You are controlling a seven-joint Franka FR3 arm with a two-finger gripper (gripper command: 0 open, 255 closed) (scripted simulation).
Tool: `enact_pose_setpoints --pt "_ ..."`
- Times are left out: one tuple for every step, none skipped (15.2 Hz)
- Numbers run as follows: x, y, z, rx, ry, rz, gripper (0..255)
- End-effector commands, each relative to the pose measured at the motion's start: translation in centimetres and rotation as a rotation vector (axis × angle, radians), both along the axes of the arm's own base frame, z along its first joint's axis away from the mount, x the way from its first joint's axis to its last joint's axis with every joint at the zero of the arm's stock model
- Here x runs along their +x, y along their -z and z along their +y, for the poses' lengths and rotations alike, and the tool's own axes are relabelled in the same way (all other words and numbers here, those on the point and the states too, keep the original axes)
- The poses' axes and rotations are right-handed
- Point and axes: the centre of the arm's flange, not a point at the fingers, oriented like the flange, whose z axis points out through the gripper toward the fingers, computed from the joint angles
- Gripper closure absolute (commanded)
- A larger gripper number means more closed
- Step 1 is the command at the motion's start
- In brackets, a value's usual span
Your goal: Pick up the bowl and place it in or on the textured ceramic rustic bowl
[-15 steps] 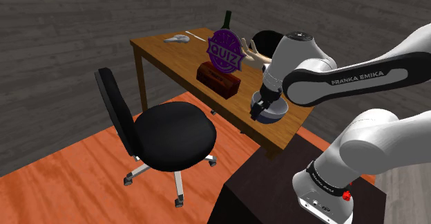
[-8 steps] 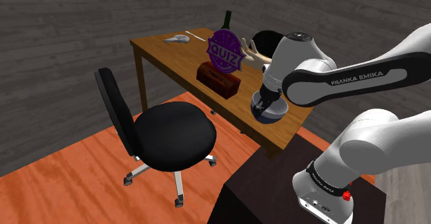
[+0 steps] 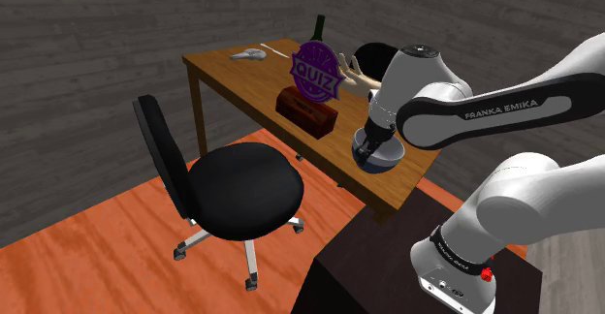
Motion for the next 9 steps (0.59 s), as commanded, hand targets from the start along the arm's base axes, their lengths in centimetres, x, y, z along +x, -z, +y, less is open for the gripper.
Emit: enact_pose_setpoints --pt "-0.1 -0.5 0.0 0.000 0.001 0.002 255" --pt "0.0 -1.0 0.0 0.000 0.001 0.002 255" --pt "0.0 -1.5 0.0 0.000 0.001 0.002 255" --pt "0.0 -2.0 0.0 0.000 0.001 0.002 255" --pt "0.0 -2.6 0.0 0.000 0.001 0.002 255" --pt "0.0 -3.1 0.0 0.000 0.001 0.002 255" --pt "0.0 -3.6 0.0 0.000 0.001 0.002 255" --pt "0.0 -4.1 0.0 0.000 0.001 0.002 255" --pt "0.0 -4.7 0.0 0.000 0.001 0.002 255"
